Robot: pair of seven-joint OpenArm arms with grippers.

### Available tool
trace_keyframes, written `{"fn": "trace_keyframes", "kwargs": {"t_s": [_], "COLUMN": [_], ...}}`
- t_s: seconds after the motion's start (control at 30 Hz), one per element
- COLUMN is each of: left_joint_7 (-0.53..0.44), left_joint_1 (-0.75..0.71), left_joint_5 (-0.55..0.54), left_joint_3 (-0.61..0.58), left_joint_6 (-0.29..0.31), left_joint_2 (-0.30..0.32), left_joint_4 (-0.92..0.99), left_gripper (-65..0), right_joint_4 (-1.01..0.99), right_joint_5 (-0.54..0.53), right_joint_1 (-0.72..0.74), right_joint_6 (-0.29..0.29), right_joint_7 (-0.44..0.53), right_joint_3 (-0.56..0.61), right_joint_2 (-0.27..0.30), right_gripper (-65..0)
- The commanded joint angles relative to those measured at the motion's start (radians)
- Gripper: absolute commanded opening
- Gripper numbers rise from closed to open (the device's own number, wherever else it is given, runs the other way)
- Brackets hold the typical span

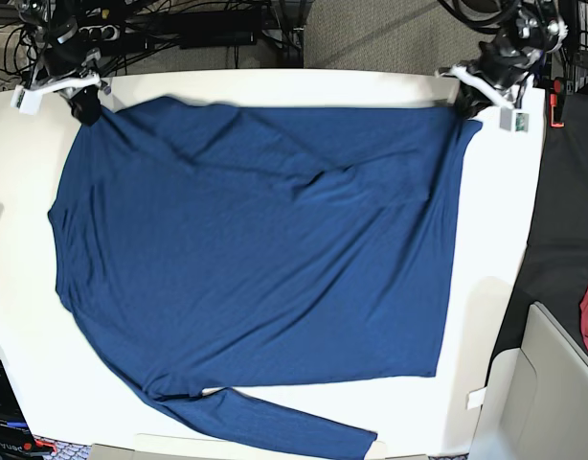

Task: Fold the T-shirt properly
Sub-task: 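Lift both shoulder corners and pull them apart to stretch the shirt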

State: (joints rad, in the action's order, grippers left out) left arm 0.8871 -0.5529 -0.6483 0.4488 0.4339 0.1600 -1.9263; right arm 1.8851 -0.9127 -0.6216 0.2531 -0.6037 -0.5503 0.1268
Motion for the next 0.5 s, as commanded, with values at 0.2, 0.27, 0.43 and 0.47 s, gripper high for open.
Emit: {"fn": "trace_keyframes", "kwargs": {"t_s": [0.2, 0.27, 0.43, 0.47], "left_joint_7": [-0.018, -0.018, -0.015, -0.01], "left_joint_1": [0.0, 0.003, 0.061, 0.084], "left_joint_5": [-0.014, -0.014, -0.014, -0.014], "left_joint_3": [0.032, 0.032, 0.032, 0.032], "left_joint_6": [0.001, 0.001, 0.001, 0.001], "left_joint_2": [0.006, 0.006, 0.006, 0.006], "left_joint_4": [-0.032, -0.055, -0.098, -0.097], "left_gripper": [-65.0, -65.0, -65.0, -65.0], "right_joint_4": [0.02, 0.02, 0.02, 0.018], "right_joint_5": [-0.01, -0.01, -0.01, -0.01], "right_joint_1": [0.006, 0.039, 0.131, 0.156], "right_joint_6": [0.012, 0.012, 0.012, 0.012], "right_joint_7": [0.018, 0.018, 0.017, 0.017], "right_joint_3": [-0.06, -0.061, -0.081, -0.078], "right_joint_2": [0.01, 0.012, 0.021, 0.037], "right_gripper": [-64.4, -64.4, -64.4, -64.4]}}
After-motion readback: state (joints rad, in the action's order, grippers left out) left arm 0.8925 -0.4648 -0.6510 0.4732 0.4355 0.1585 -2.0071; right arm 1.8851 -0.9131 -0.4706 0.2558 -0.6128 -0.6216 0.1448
